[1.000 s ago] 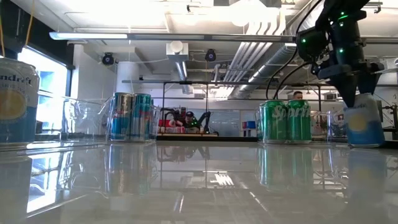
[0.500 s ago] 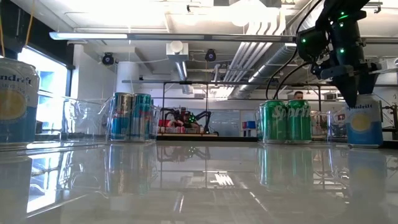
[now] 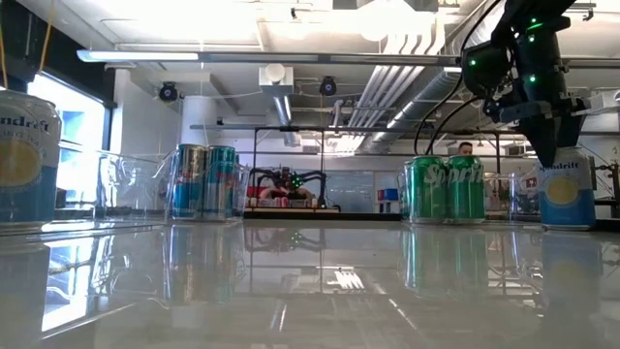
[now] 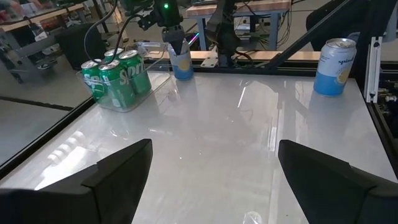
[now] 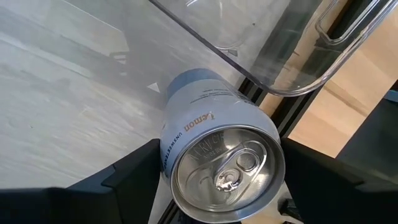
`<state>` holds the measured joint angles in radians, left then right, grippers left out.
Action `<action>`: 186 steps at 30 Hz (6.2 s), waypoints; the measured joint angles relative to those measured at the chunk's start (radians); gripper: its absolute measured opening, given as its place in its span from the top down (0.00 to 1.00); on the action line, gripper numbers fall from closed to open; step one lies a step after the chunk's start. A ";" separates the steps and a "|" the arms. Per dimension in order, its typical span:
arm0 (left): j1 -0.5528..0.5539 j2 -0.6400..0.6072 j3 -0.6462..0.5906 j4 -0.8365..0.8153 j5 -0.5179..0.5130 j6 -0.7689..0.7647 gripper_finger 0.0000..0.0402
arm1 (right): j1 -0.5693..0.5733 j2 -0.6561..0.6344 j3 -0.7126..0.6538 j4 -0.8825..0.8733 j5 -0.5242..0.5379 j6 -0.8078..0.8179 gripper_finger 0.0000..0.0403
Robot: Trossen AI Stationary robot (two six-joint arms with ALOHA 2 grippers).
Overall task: Sort soda cans
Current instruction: Put the top blue-white soda can into the middle left transparent bin
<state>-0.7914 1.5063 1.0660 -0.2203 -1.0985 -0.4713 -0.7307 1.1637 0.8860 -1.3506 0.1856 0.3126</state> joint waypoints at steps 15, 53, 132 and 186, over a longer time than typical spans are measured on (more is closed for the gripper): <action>-0.004 -0.016 0.000 0.001 -0.003 0.000 0.14 | 0.043 -0.027 0.009 -0.002 -0.055 -0.007 0.28; -0.064 -0.160 0.000 -0.288 -0.042 -0.210 0.14 | 0.843 0.919 0.996 0.085 -0.119 0.081 0.28; 0.058 0.079 0.000 0.056 -0.012 0.006 0.14 | 1.152 0.541 1.064 -0.056 0.483 0.206 0.12; 0.699 0.515 0.598 -0.500 0.946 0.281 0.14 | 1.681 0.321 0.081 0.502 0.813 0.962 0.12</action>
<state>-0.0925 2.0212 1.6642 -0.7203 -0.1526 -0.1902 0.9500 1.4849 0.9672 -0.8485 0.9989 1.2745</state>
